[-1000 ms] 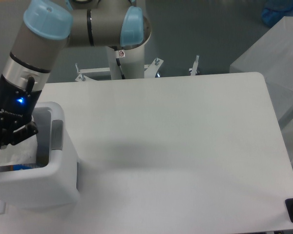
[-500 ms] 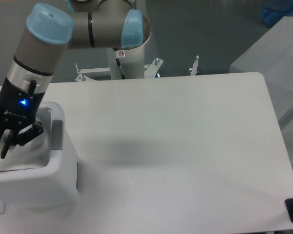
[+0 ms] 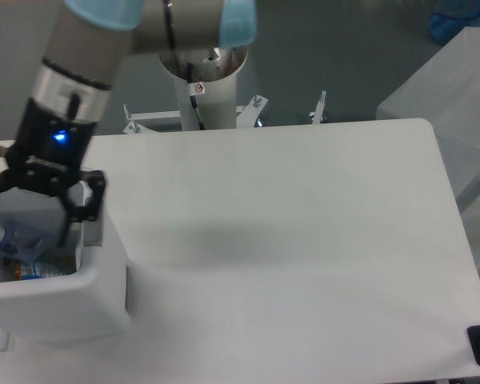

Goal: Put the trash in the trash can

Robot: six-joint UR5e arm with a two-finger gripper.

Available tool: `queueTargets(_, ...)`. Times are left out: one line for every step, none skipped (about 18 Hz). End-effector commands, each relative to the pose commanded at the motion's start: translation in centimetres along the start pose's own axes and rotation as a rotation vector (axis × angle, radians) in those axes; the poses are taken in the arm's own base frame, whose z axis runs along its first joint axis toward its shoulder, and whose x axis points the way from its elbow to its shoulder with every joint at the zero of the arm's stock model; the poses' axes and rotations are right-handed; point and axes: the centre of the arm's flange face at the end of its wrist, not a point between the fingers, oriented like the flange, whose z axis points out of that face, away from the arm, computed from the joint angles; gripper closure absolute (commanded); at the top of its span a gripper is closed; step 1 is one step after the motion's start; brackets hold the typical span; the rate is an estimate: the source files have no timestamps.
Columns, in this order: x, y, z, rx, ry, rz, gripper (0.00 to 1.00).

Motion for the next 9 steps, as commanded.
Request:
queueTargets(-1.1, -1.0, -0.7, 0.019, -0.016, 0.037, 0.00)
queueTargets(-2.2, -1.6, -1.2, 0.031, -0.033, 0.088, 0.00)
queueTargets(-3.9, -1.9, -1.6, 0.034, -0.054, 0.154, 0.00)
queueTargets(-6.1, -2.1, -2.2, 0.036, -0.080, 0.225, 0.00)
queueTargets(-7.2, -2.3, -2.7, 0.035, -0.098, 0.274, 0.00)
queueTargets(-7.5, -2.6, -3.2, 0.040, -0.111, 0.311, 0.00)
queueTargets(-8.6, -2.4, -3.4, 0.030, -0.141, 0.314, 0.00)
queueTargets(-9.3, -1.9, -3.8, 0.004, -0.176, 0.315, 0.00)
queueTargets(-9.5, -1.4, -4.6, -0.015, -0.215, 0.336, 0.00)
